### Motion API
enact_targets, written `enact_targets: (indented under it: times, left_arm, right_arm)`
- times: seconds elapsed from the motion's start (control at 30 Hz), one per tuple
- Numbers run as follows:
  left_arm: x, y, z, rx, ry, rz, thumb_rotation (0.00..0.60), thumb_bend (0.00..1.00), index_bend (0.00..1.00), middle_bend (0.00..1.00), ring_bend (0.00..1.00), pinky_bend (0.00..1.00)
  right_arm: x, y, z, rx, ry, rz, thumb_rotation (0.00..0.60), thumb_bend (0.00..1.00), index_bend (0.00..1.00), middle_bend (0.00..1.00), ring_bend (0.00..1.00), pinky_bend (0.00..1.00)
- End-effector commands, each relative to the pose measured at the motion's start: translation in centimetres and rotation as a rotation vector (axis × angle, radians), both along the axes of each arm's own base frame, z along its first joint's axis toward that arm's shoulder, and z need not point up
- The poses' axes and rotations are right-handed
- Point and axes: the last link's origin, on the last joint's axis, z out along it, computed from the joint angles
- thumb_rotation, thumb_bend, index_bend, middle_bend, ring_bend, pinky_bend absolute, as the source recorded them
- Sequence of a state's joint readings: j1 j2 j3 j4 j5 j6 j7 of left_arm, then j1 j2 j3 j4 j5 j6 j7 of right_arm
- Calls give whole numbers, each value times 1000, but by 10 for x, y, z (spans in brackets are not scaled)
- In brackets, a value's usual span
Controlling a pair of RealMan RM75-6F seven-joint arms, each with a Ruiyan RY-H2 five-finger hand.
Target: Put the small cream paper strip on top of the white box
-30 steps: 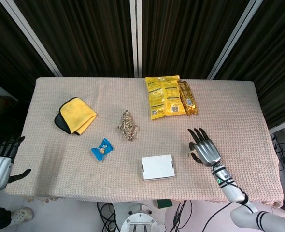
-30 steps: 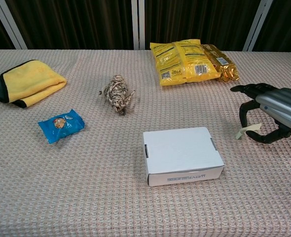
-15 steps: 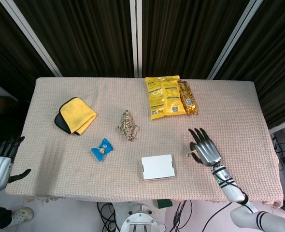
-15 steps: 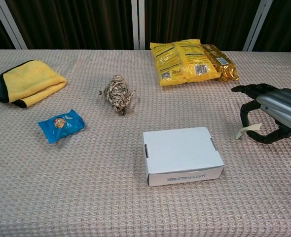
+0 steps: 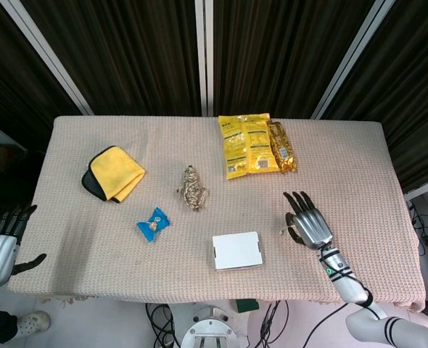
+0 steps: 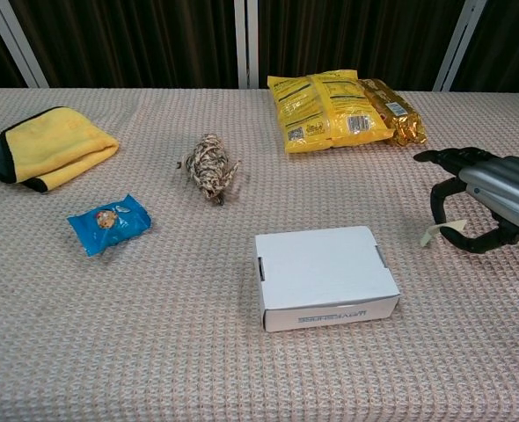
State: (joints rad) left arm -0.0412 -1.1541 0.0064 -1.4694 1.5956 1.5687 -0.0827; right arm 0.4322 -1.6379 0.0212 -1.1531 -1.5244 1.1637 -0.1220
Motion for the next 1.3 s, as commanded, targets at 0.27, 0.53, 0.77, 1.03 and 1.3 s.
enact_targets:
  times: [0.27,0.53,0.77,1.03,1.3]
  left_arm:
    - [-1,0,1,1,0,1,600,44,84,68,31,94]
    - [-2,-1,1,6,-4,5,600,44,84,68,31,94]
    - [-4,1,0,0,-9,10,600,44,84,68,31,94]
    - [-6,2,-1,-6,-11,10,600,44,84,68,31,94]
    - [-6,2,-1,-4,-13,12,600,44,84,68,31,94]
  right_arm:
    - [8,-2,14,-45,-43,29,600,445,605,0,0,0]
    - [51,5,35,-70,-102,177,600,446,610,2,0,0]
    - [74,28,37,8,-91,253,600,445,610,5,0,0]
    - [84,47,24,121,-76,278,600,445,613,4,0,0]
    - [96,46,11,150,-63,304,600,446,613,4,0,0]
